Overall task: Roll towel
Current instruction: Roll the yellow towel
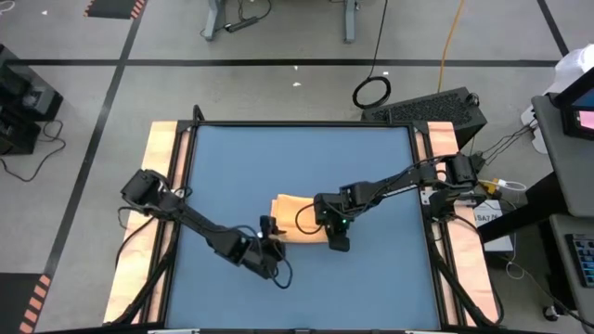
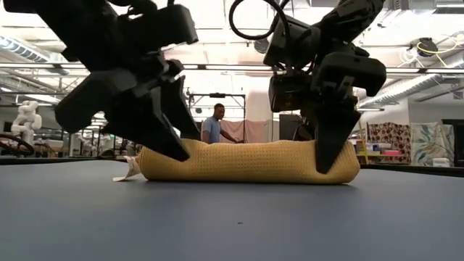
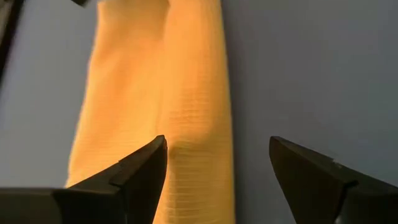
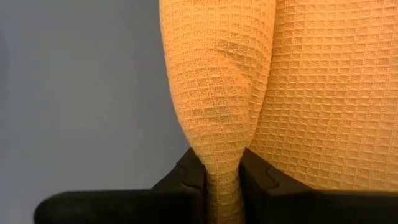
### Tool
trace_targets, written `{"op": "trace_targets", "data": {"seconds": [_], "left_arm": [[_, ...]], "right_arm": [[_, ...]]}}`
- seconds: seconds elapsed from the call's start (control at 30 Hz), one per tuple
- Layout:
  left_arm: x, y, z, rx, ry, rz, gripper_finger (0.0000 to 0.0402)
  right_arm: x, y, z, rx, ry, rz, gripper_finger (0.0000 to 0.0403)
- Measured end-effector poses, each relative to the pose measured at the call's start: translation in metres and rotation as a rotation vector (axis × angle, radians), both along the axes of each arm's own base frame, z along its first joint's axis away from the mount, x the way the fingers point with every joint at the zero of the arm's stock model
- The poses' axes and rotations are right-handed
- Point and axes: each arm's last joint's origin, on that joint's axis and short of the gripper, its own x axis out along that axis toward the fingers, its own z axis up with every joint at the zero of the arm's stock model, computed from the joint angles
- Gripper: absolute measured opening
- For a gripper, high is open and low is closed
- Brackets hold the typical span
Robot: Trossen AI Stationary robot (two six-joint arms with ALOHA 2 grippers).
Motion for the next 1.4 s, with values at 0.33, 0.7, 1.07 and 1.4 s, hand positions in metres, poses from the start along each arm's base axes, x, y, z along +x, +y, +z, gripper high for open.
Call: {"op": "trace_targets", "data": {"seconds": [0.33,0.7,1.07,1.4], "left_arm": [[0.001,0.008,-0.007,-0.019,0.058,0.027,0.0273],[0.010,0.039,-0.010,-0.217,0.122,0.161,0.0096],[0.021,0.081,0.000,-0.624,0.217,0.190,0.0042],[0.023,0.102,0.011,-0.798,0.224,0.160,0.0046]], "right_arm": [[0.000,0.000,0.000,-0.002,-0.001,0.001,0.0040],[0.000,0.002,0.000,-0.035,-0.002,-0.002,0.0043],[-0.018,0.038,0.025,-0.318,-0.046,0.086,0.0158],[-0.040,0.106,0.047,-0.604,-0.272,0.117,0.0209]]}}
